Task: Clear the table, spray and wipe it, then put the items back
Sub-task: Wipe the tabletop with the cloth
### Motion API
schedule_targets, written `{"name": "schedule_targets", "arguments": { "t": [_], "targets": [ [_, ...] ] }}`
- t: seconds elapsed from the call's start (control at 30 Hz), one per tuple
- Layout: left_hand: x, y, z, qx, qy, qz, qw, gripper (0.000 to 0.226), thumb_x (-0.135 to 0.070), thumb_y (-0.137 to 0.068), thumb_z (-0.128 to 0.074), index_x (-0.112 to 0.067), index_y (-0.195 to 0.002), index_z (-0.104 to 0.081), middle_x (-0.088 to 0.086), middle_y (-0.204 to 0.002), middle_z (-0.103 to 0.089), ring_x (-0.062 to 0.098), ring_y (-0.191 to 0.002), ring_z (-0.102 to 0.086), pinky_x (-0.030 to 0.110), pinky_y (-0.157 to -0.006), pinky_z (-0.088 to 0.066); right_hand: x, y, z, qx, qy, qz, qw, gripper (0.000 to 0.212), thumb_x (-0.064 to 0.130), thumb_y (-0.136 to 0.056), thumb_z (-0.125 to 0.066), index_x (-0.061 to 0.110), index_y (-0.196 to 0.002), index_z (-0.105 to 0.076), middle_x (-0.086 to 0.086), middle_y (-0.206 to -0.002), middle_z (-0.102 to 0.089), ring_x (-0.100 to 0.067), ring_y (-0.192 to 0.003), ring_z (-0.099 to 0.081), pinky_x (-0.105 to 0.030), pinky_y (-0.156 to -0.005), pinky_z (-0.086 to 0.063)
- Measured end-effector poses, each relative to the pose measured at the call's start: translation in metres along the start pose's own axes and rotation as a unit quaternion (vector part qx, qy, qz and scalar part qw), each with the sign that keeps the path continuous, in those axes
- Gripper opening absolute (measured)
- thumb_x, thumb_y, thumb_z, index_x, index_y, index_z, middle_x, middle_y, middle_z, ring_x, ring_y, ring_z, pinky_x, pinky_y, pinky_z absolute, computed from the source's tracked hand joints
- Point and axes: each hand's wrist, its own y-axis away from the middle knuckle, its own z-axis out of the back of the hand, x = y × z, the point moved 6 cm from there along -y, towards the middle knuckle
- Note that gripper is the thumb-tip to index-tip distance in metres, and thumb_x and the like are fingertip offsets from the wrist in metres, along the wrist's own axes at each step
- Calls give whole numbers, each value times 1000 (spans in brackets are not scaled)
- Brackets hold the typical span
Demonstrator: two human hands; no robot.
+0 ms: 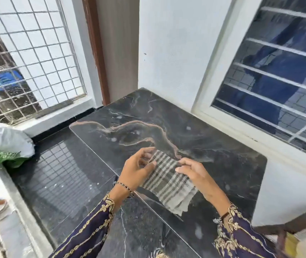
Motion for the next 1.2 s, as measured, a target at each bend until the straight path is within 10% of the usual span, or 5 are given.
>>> {"name": "schedule_targets", "arguments": {
  "t": [0.4, 0.53, 0.73, 0.93, 1.2],
  "targets": [
    [105, -91, 144, -60, -31, 92, 993, 27, -15, -89, -66, -20, -115, -65, 0, -103, -71, 17, -93, -67, 33, -83, -56, 48, -182, -73, -175, 233, 5, 957, 8, 32, -94, -63, 28, -91, -70, 16, -74, -71, 1, -81, -68, -12, -63, -46],
    [142, -129, 194, -62, -69, 146, 985, 23, -16, -89, -65, -21, -112, -67, -2, -98, -71, 16, -94, -67, 37, -83, -57, 70, -261, -146, -84, 381, 48, 919, 27, 42, -100, -51, 24, -108, -69, -7, -100, -75, -35, -99, -68, -37, -69, -44],
    [184, -174, 239, -42, -97, 197, 975, 19, -21, -90, -64, -39, -97, -65, -16, -96, -71, 3, -82, -66, 35, -77, -58, 46, -325, -211, 16, 408, -14, 913, 36, 45, -102, -44, 19, -97, -68, -5, -104, -71, -30, -107, -64, -40, -87, -53],
    [206, -204, 257, -3, -96, 229, 969, 15, -19, -91, -62, -22, -103, -71, -5, -97, -73, 14, -93, -68, 39, -84, -57, 9, -328, -235, -24, 361, 36, 931, 55, 48, -106, -42, 25, -156, -40, -2, -168, -23, -18, -156, -21, -34, -125, -21],
    [216, -243, 312, 83, -137, 174, 972, 9, -16, -92, -61, -19, -94, -69, -10, -98, -68, -6, -87, -60, 16, -85, -51, 0, -370, -286, -130, 492, -45, 860, 86, 78, -96, -26, 26, -163, -15, -20, -169, -7, -34, -158, -5, -52, -126, -12]
  ]
}}
